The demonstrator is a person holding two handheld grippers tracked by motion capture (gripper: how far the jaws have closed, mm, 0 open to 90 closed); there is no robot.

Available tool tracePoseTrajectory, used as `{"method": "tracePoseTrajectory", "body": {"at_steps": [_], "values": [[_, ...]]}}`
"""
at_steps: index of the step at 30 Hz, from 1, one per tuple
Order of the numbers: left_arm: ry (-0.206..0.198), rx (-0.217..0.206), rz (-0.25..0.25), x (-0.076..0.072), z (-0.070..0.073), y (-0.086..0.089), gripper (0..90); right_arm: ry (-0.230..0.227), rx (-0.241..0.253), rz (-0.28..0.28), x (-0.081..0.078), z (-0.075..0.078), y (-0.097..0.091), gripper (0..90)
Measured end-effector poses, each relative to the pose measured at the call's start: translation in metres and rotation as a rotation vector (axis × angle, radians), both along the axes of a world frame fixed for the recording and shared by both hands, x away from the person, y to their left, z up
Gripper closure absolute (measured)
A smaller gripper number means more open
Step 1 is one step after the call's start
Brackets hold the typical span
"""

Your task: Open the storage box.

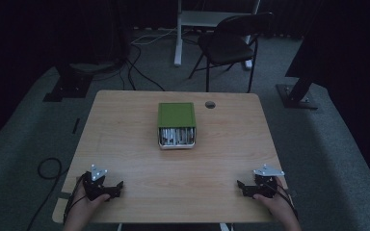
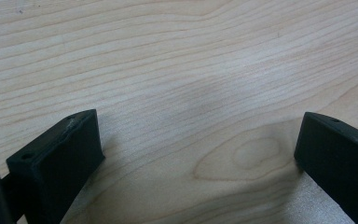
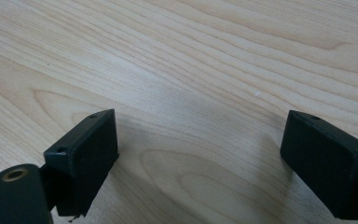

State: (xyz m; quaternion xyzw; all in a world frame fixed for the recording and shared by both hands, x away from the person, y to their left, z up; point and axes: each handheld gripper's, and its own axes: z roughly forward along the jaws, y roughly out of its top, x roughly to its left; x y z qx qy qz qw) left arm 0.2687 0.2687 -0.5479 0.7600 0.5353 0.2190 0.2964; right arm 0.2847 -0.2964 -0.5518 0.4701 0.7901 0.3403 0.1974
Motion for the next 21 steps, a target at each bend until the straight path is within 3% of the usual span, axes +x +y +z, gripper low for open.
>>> {"method": "tracePoseTrajectory", "body": {"at_steps": [10, 15, 21], "values": [[0.001, 0.001, 0.0, 0.0, 0.0, 0.0, 1.2, -0.003, 0.0, -0.019, 0.0, 0.0, 0.003, 11.3], [0.0, 0.0, 0.0, 0.0, 0.0, 0.0, 1.2, -0.019, 0.022, -0.03, 0.001, 0.001, 0.009, 18.8], [0.0, 0.0, 0.0, 0.0, 0.0, 0.0, 1.3, -0.028, -0.015, -0.002, 0.005, 0.004, 0.021, 22.8]]}}
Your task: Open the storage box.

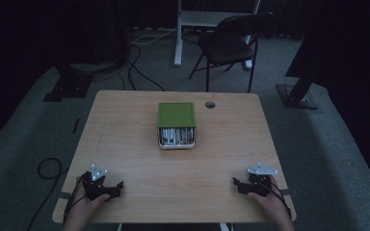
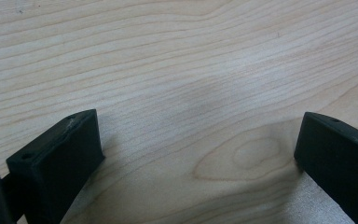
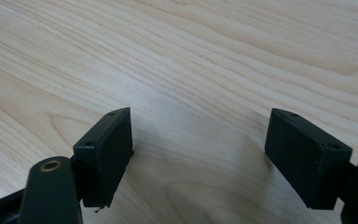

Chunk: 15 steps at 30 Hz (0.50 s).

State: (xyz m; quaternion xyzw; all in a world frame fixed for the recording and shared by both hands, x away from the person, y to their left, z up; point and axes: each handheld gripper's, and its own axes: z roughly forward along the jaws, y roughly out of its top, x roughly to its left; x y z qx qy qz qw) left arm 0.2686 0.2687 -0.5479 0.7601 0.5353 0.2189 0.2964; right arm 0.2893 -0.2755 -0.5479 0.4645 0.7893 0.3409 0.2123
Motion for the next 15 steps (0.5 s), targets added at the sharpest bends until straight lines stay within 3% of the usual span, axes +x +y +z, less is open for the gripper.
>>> {"method": "tracePoseTrajectory", "body": {"at_steps": [6, 15], "values": [[0.0, 0.0, 0.0, 0.0, 0.0, 0.0, 1.3, -0.035, -0.031, 0.021, 0.004, 0.004, 0.011, 22.8], [0.0, 0.0, 0.0, 0.0, 0.0, 0.0, 1.3, -0.073, -0.076, 0.087, 0.012, 0.006, 0.043, 21.5]]}}
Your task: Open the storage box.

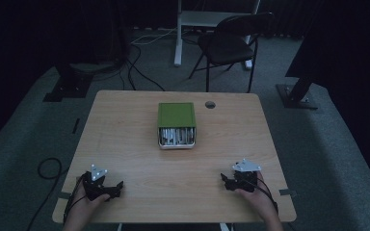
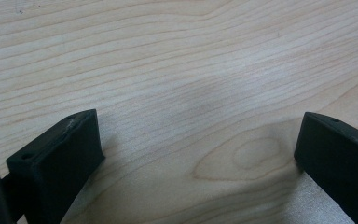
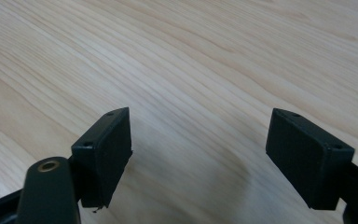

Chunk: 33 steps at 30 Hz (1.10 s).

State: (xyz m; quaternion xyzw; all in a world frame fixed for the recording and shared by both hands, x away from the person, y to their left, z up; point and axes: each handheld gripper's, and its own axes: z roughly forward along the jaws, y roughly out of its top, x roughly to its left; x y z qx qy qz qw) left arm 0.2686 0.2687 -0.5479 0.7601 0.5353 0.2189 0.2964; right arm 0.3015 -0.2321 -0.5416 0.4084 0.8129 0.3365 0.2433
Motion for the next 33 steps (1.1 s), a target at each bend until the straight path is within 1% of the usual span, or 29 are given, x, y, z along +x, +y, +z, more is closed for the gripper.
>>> {"method": "tracePoseTrajectory", "body": {"at_steps": [3, 5, 6, 8, 10, 11, 14, 18, 20, 25, 27, 29, 30, 32, 33], "values": [[0.0, 0.0, 0.0, 0.0, 0.0, 0.0, 1.2, 0.0, -0.013, 0.024, 0.003, 0.0, 0.012, 21.2], [0.0, 0.0, 0.0, 0.0, 0.0, 0.0, 1.2, -0.009, -0.048, 0.04, 0.005, -0.001, 0.02, 21.4], [0.0, 0.0, 0.0, 0.0, 0.0, 0.0, 1.2, -0.01, -0.056, 0.045, 0.005, -0.001, 0.023, 22.5], [0.0, 0.0, 0.0, 0.0, 0.0, 0.0, 1.2, -0.015, -0.064, 0.056, 0.007, -0.002, 0.029, 23.1], [0.0, 0.0, 0.0, 0.0, 0.0, 0.0, 1.3, -0.016, -0.071, 0.058, 0.008, -0.002, 0.031, 23.5], [0.0, 0.0, 0.0, 0.0, 0.0, 0.0, 1.2, -0.024, -0.077, 0.062, 0.009, -0.003, 0.037, 23.6], [0.0, 0.0, 0.0, 0.0, 0.0, 0.0, 1.3, -0.033, -0.082, 0.074, 0.011, -0.002, 0.045, 24.2], [0.0, 0.0, 0.0, 0.0, 0.0, 0.0, 1.2, -0.037, -0.101, 0.088, 0.013, -0.001, 0.055, 25.1], [0.0, 0.0, 0.0, 0.0, 0.0, 0.0, 1.2, -0.049, -0.112, 0.096, 0.014, -0.001, 0.06, 25.2], [0.0, 0.0, 0.0, 0.0, 0.0, 0.0, 1.2, -0.074, -0.114, 0.106, 0.018, 0.002, 0.07, 25.5], [0.0, 0.0, 0.0, 0.0, 0.0, 0.0, 1.3, -0.087, -0.131, 0.108, 0.019, 0.002, 0.074, 25.6], [0.0, 0.0, 0.0, 0.0, 0.0, 0.0, 1.3, -0.104, -0.158, 0.116, 0.021, 0.003, 0.079, 25.8], [0.0, 0.0, 0.0, 0.0, 0.0, 0.0, 1.3, -0.103, -0.168, 0.117, 0.022, 0.004, 0.082, 26.2], [0.0, -0.001, 0.0, 0.0, 0.0, 0.0, 1.3, -0.115, -0.208, 0.112, 0.024, 0.004, 0.086, 26.3], [0.0, 0.0, 0.001, 0.0, 0.0, 0.0, 1.2, -0.115, -0.212, 0.114, 0.024, 0.004, 0.089, 26.5]]}}
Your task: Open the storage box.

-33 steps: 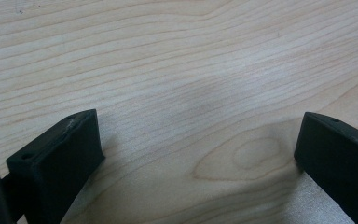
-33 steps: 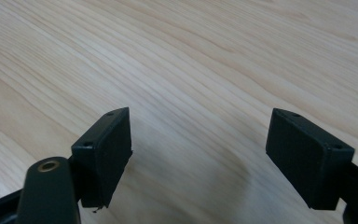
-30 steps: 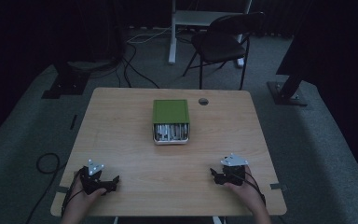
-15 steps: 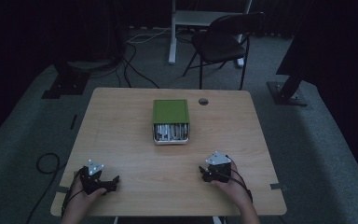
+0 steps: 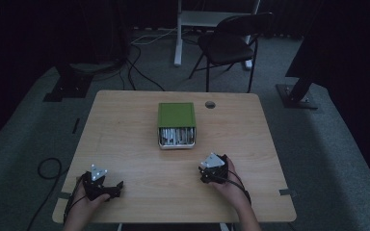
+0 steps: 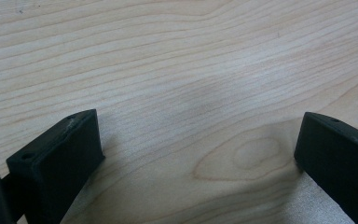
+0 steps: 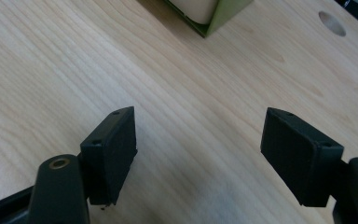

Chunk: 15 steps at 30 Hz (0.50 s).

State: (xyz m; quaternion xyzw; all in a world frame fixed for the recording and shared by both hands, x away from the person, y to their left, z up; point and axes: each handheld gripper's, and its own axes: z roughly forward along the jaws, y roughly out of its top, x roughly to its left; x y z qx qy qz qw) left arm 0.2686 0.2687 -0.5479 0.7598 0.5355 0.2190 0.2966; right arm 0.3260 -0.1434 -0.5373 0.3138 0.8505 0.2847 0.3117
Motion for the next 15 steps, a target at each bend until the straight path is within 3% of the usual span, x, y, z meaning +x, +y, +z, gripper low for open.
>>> {"method": "tracePoseTrajectory", "body": {"at_steps": [5, 7, 10, 15], "values": [[0.0, 0.0, 0.0, 0.0, 0.0, 0.0, 1.3, -0.02, -0.011, 0.013, 0.003, 0.003, 0.013, 26.9], [0.0, 0.0, 0.0, 0.0, 0.0, 0.0, 1.3, -0.012, -0.034, 0.013, 0.004, 0.003, 0.018, 27.2], [-0.001, -0.001, 0.001, 0.0, 0.0, 0.0, 1.3, -0.043, -0.085, 0.023, 0.006, 0.004, 0.026, 28.2], [0.0, -0.001, 0.0, 0.0, 0.0, 0.0, 1.3, -0.083, -0.124, 0.039, 0.007, 0.006, 0.038, 29.2]]}}
